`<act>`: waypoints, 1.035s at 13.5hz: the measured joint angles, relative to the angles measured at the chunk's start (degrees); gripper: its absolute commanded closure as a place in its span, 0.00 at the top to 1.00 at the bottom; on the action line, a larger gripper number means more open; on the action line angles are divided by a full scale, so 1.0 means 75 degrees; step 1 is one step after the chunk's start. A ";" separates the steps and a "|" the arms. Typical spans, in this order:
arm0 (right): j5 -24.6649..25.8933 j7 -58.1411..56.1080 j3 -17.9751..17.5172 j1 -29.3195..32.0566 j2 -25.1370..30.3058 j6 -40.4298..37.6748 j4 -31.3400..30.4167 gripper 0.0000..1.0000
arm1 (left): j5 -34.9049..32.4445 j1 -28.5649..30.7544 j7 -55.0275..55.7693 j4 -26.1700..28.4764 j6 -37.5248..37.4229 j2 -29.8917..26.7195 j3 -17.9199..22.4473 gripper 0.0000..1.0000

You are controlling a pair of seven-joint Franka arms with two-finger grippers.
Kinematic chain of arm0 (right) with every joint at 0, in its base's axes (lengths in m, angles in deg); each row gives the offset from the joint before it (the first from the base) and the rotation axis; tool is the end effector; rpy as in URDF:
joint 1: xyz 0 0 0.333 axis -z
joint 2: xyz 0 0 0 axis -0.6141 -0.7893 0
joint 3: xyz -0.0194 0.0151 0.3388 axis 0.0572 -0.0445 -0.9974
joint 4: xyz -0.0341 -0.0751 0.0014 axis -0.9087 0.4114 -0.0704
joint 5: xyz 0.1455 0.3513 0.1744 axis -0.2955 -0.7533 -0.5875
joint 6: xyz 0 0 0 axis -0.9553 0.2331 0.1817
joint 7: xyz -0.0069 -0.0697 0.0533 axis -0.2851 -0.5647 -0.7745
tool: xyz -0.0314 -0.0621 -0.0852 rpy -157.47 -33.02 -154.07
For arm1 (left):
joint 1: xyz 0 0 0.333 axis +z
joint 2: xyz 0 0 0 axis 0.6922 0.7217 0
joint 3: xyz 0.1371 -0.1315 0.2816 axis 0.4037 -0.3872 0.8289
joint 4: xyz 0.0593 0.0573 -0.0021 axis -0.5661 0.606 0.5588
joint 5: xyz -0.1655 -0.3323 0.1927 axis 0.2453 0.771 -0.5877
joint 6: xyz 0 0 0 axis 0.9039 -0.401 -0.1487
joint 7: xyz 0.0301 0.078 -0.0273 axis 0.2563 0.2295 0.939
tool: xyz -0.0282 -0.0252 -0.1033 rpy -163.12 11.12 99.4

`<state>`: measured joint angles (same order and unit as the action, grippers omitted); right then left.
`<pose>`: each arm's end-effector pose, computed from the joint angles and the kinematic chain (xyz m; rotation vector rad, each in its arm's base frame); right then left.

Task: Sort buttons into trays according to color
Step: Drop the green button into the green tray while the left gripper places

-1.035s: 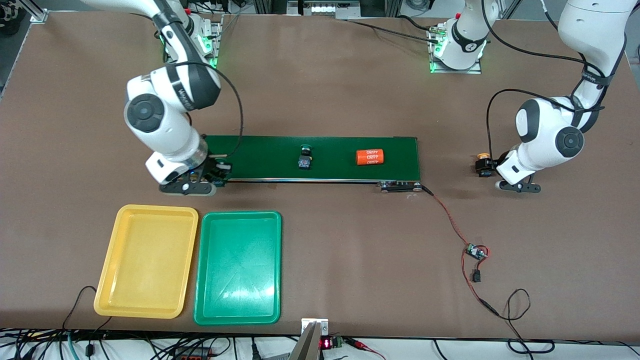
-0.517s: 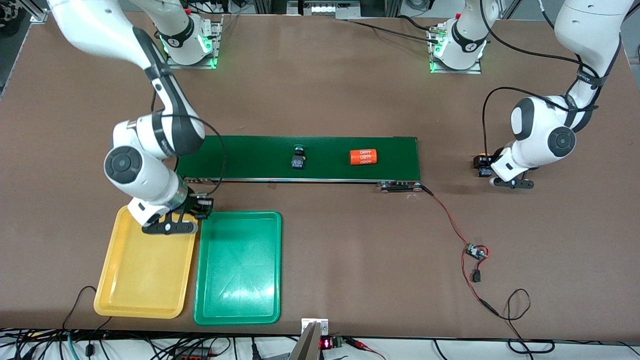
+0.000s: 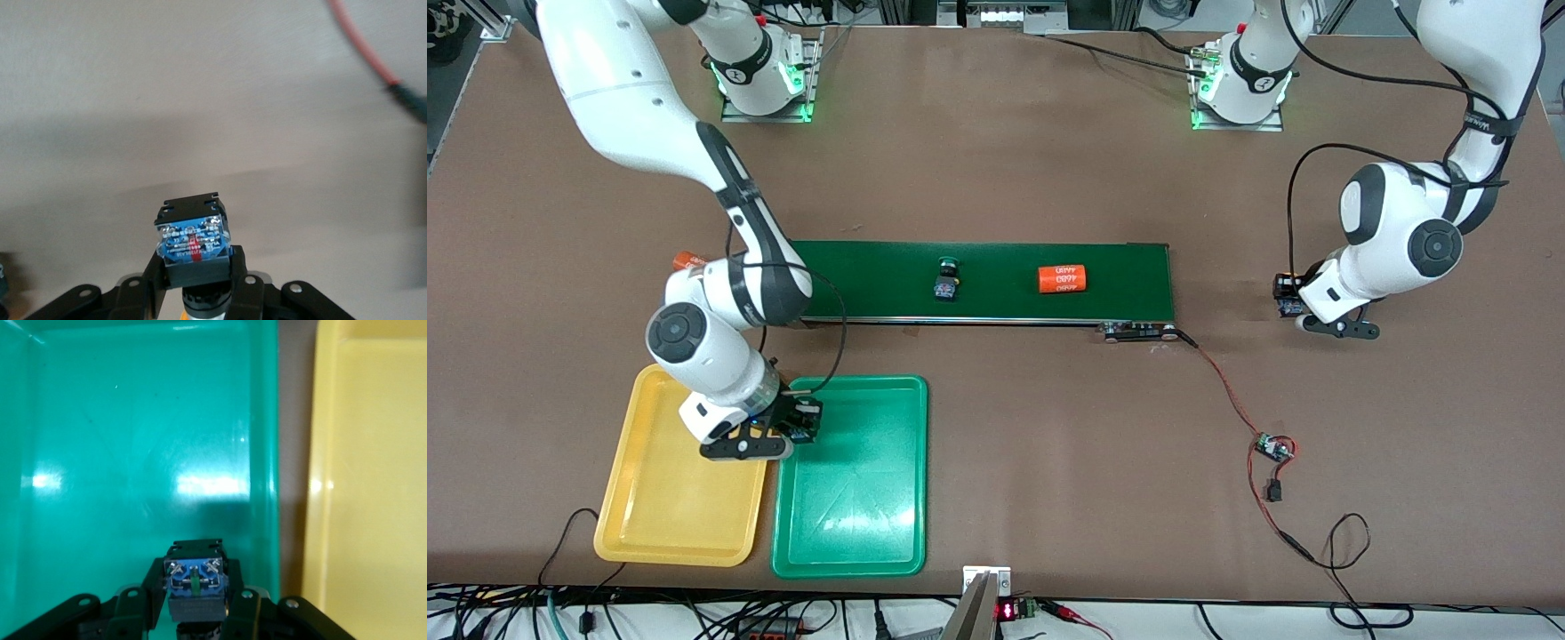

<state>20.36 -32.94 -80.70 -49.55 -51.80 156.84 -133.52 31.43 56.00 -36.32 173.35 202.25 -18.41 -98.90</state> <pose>0.7645 0.2035 0.2265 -3.0410 -0.0413 -0.3386 0.5506 0.0064 0.2411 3.0757 -0.1730 -0.3078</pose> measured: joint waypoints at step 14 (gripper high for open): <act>0.0122 -0.0051 0.0251 -0.0331 -0.0321 -0.2075 0.1032 0.95 | 0.0408 -0.1283 0.3387 -0.1157 -0.0970 0.0312 -0.2152 0.00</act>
<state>21.27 -33.33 -78.81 -52.03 -54.20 141.27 -125.79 34.50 46.38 -10.92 164.67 194.97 -16.06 -115.04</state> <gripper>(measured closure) 0.053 0.590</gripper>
